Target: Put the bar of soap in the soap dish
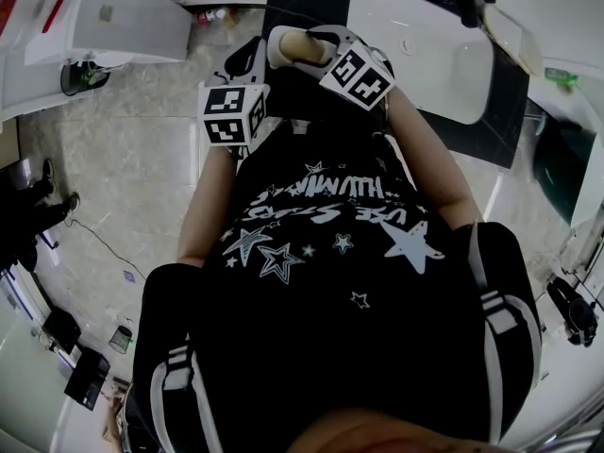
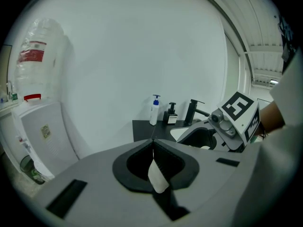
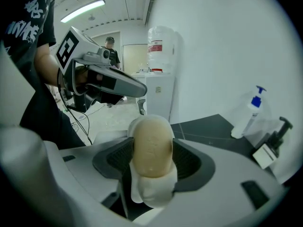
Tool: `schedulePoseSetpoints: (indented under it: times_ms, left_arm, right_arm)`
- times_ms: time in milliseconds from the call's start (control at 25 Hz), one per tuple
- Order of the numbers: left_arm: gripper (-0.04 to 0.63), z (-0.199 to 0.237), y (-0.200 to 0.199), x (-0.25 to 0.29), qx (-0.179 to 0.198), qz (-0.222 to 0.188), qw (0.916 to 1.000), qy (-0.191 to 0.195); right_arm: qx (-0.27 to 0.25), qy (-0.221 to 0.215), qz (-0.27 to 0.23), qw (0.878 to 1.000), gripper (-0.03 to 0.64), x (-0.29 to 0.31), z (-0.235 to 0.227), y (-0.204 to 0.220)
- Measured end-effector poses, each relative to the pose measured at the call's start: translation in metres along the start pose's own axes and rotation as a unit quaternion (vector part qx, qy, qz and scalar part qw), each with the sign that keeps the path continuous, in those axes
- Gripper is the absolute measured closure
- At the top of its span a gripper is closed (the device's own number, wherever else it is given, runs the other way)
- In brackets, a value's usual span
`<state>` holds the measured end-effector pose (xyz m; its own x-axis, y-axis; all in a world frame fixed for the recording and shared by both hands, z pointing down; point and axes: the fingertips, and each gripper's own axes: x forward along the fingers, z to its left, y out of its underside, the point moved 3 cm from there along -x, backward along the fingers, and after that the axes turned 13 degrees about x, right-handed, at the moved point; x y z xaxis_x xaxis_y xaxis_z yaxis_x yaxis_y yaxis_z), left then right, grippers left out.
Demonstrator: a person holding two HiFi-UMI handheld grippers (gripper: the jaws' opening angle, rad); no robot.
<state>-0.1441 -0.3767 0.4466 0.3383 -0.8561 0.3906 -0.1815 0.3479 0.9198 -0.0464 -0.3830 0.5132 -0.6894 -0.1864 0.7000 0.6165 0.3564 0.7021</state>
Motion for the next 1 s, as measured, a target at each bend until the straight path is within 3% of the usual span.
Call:
schedulePoseSetpoints:
  times_ms: [400,760,1000]
  left_arm:
    - [0.583,0.003,-0.004,-0.008,0.006,-0.013,0.9996,0.023]
    - [0.583,-0.001,-0.001,-0.022,0.023,-0.025,0.9964,0.077]
    - [0.583,-0.006,0.004,-0.031,0.037,-0.031,0.9916,0.120]
  right_arm:
    - [0.016,0.033,-0.024,0.999,0.351,-0.016,0.001,-0.014]
    - [0.054,0.094,-0.095,0.989,0.351,-0.057,0.012,-0.037]
    - [0.094,0.129,-0.104,0.982,0.351,-0.073,0.033,-0.026]
